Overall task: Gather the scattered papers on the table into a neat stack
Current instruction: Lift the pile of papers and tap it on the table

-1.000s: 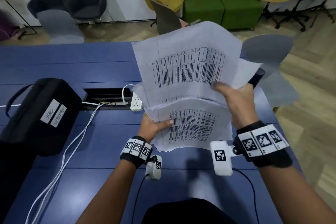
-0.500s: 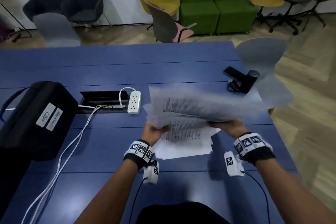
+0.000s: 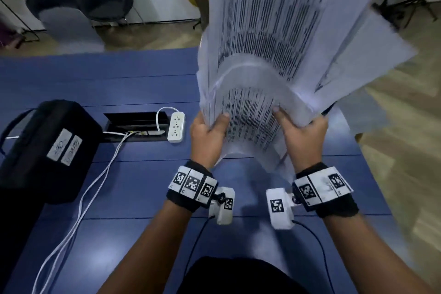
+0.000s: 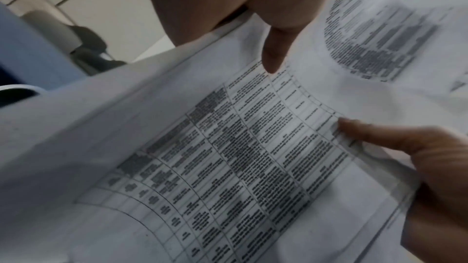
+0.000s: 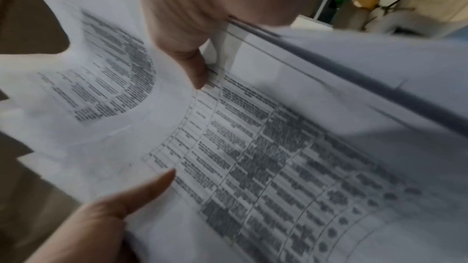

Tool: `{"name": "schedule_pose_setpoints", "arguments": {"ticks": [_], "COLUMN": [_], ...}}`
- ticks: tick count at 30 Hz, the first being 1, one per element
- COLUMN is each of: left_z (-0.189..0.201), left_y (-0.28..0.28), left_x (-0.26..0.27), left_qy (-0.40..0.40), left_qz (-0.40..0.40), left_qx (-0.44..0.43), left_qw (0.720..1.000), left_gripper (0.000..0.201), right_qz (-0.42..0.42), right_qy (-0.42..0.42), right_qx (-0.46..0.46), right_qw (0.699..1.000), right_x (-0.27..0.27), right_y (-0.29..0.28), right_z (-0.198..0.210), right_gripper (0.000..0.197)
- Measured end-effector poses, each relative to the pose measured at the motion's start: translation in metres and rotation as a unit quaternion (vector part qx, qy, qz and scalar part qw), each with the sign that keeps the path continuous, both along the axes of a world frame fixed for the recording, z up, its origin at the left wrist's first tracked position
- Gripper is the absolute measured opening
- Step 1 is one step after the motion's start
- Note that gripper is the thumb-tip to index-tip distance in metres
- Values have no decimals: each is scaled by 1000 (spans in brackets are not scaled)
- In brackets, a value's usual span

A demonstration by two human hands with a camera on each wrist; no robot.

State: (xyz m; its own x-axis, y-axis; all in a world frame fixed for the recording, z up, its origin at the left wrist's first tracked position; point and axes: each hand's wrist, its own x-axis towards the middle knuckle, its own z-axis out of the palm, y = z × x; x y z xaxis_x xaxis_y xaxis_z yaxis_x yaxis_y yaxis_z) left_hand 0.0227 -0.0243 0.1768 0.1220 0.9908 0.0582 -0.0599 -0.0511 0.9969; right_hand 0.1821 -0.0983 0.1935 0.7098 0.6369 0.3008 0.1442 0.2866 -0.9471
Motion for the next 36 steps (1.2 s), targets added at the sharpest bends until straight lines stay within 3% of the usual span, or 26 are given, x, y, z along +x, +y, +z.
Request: {"name": "schedule_pose_setpoints", "arguments": {"ticks": [2, 5, 7, 9, 14, 19, 22, 25, 29, 30, 33, 34, 36], "left_z": [-26, -58, -60, -56, -41, -39, -41, -44, -48, -50, -60, -62, -63], "left_y": [1, -1, 0, 6, 18, 23, 26, 28, 28, 28, 29, 29, 27], "left_x": [-5, -13, -21, -31, -41, -47, -52, -49, -48, -50, -54, -54, -54], "left_qy": [-13, -15, -36, -64, -59, -25, 1, -9, -20, -17, -13, -15, -14], "left_qz": [-9, -4, 3, -29, -121, -130, -137, -123, -127, -136, -153, -151, -143], "left_qx": [-67, -117, -111, -85, -30, -33, -51, -55, -74, -78, -94, -100, -104], "left_qw": [998, 993, 993, 994, 990, 991, 989, 991, 989, 987, 984, 983, 984], "left_gripper": [24, 38, 40, 42, 66, 47, 46, 51, 52, 54, 62, 68, 79], "right_qz": [55, 158, 178, 192, 232, 219, 215, 169, 137, 141, 131, 130, 105], "right_qy": [38, 68, 77, 69, 45, 42, 78, 81, 19, -1, 2, 4, -5], "right_qx": [-79, -203, -239, -243, -249, -234, -186, -105, -34, -37, -102, -114, -112], "right_qw": [995, 964, 951, 948, 939, 946, 955, 977, 990, 989, 986, 985, 988], "right_x": [4, 12, 21, 28, 36, 36, 27, 12, 3, 3, 4, 3, -4], "right_y": [-3, -8, -8, -8, -6, -11, -14, -10, 3, 8, 20, 23, 24], "right_z": [-27, -70, -85, -90, -79, -63, -33, 5, 56, 65, 86, 90, 101], "right_gripper": [15, 38, 46, 37, 51, 38, 21, 34, 16, 29, 108, 117, 115]}}
